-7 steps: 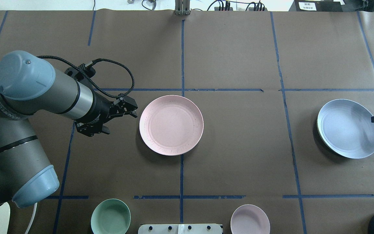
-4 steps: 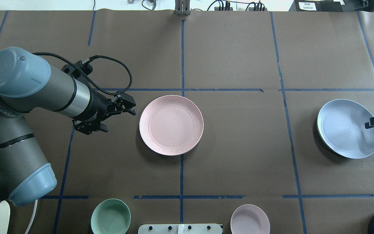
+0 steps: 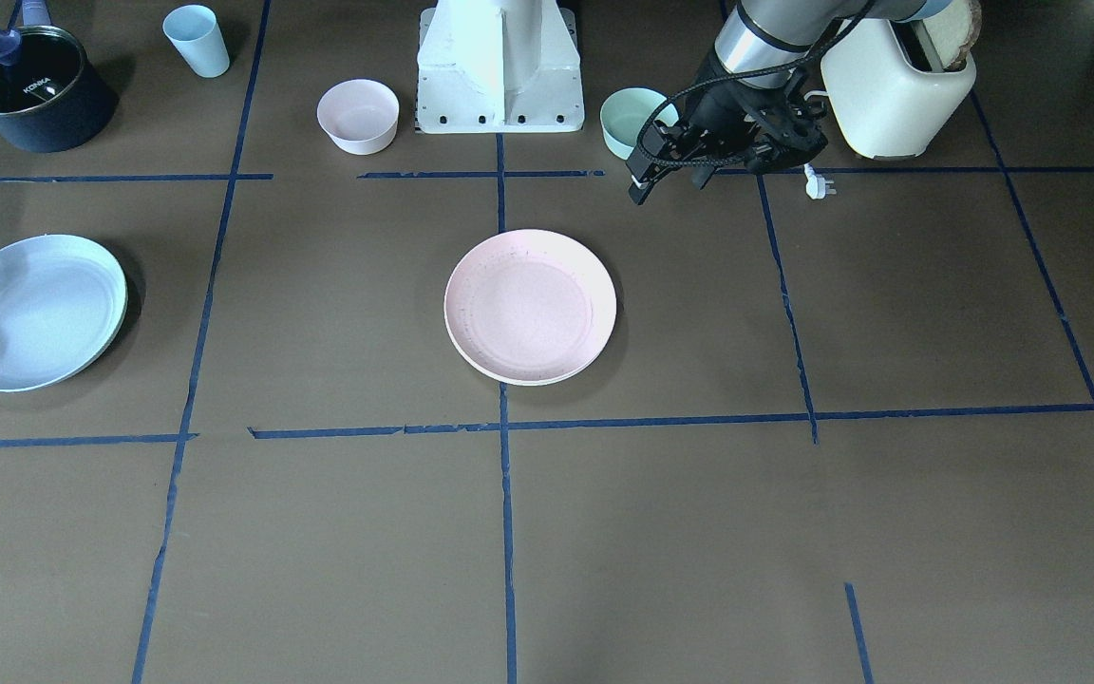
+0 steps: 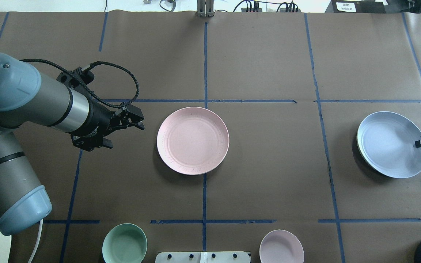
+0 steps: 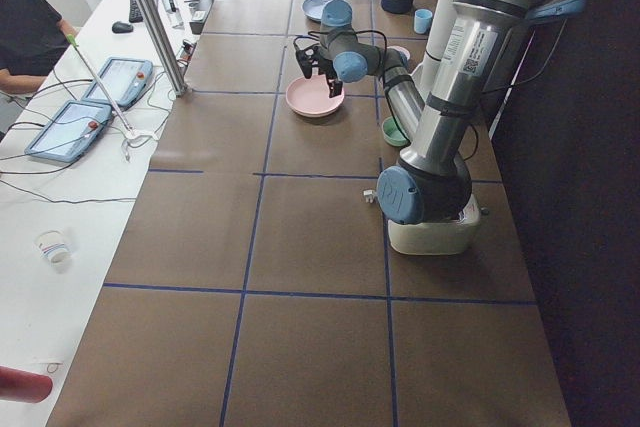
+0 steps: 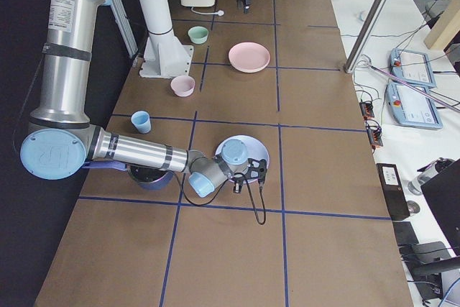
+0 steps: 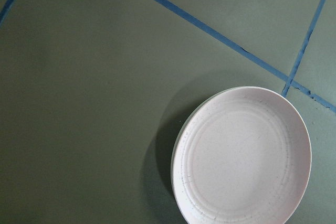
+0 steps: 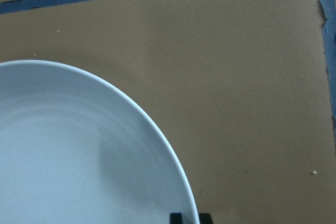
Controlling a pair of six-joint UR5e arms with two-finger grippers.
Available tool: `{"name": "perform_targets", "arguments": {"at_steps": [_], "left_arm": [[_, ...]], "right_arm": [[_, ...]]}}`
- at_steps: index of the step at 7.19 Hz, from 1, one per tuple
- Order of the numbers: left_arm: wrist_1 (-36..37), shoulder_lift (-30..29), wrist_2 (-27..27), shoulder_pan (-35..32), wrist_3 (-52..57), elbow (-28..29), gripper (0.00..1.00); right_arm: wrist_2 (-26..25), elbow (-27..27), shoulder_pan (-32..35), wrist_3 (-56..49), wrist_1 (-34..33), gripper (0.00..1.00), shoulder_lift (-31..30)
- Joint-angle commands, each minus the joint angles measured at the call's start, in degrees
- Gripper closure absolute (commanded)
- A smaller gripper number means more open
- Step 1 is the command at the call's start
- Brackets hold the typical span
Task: Stack three plates with pink and blue
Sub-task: 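Carry the blue plate with the right gripper over the pink plate while the left retracts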
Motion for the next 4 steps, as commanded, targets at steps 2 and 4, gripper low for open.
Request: {"name": "perform_targets", "arguments": {"at_steps": [2,4], "left_arm": [[1.31,1.3,0.0,-1.01,3.1,-0.69,0.0],[10.94,4.1,-0.44,-3.47,18.61,-4.18,0.0]], "right_arm": [[0.74,2.41,0.16,0.94,0.02,1.0,0.0],[3.72,8.11,0.16,7.25,-0.07,1.0,0.88]]}}
